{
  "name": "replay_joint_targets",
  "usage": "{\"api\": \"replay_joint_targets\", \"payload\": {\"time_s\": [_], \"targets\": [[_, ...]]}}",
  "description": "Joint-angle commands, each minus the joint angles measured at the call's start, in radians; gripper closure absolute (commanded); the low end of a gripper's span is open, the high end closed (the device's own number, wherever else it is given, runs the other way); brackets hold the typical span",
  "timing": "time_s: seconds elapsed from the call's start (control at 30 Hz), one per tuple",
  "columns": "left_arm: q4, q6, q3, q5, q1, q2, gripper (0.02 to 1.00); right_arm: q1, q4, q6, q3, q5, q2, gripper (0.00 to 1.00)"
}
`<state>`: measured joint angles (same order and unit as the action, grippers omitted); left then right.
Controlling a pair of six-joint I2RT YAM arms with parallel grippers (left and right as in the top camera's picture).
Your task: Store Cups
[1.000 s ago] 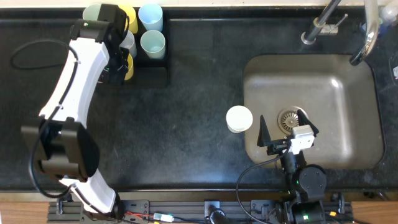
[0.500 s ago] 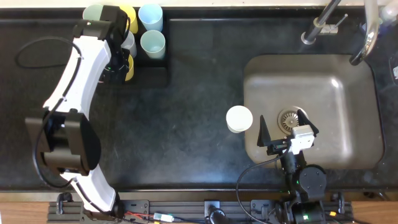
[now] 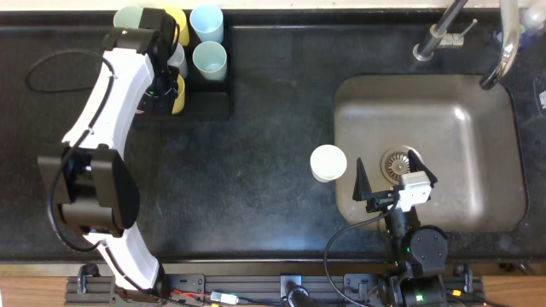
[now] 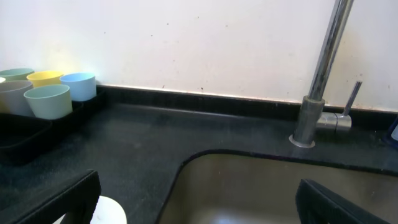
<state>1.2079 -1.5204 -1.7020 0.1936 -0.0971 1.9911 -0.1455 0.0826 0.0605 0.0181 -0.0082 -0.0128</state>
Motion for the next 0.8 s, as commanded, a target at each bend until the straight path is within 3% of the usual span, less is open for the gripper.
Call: {"api": "replay_joint_targets", "payload": {"time_s": [0.03, 0.33, 0.5, 0.53, 0.67, 0.8], "targets": [[0.008, -0.007, 0.003, 0.005, 0.008, 0.014, 0.884, 0.002, -0.005, 0.003, -0.013, 0.002, 0.009, 0.003], [0.005, 0.002, 0.003, 0.008, 0.008, 0.014, 0.853, 0.002, -0.005, 0.003, -0.013, 0.002, 0.009, 0.003], [0.005, 0.002, 0.003, 0.008, 0.008, 0.014, 0.776, 0.002, -0.005, 0.003, -0.013, 0.002, 0.009, 0.003], [0.005, 0.007, 0.003, 0.007, 0.008, 0.013, 0.748, 0.002, -0.005, 0.003, -0.013, 0.002, 0.009, 0.003], [0.001, 0.035, 0.003, 0.01, 0.008, -0.013, 0.483, 0.002, -0.005, 0.003, -0.013, 0.002, 0.009, 0.003], [0.001, 0.036, 0.003, 0.032, 0.008, -0.062, 0.421, 0.002, -0.005, 0.003, -0.013, 0.002, 0.009, 0.003]]}}
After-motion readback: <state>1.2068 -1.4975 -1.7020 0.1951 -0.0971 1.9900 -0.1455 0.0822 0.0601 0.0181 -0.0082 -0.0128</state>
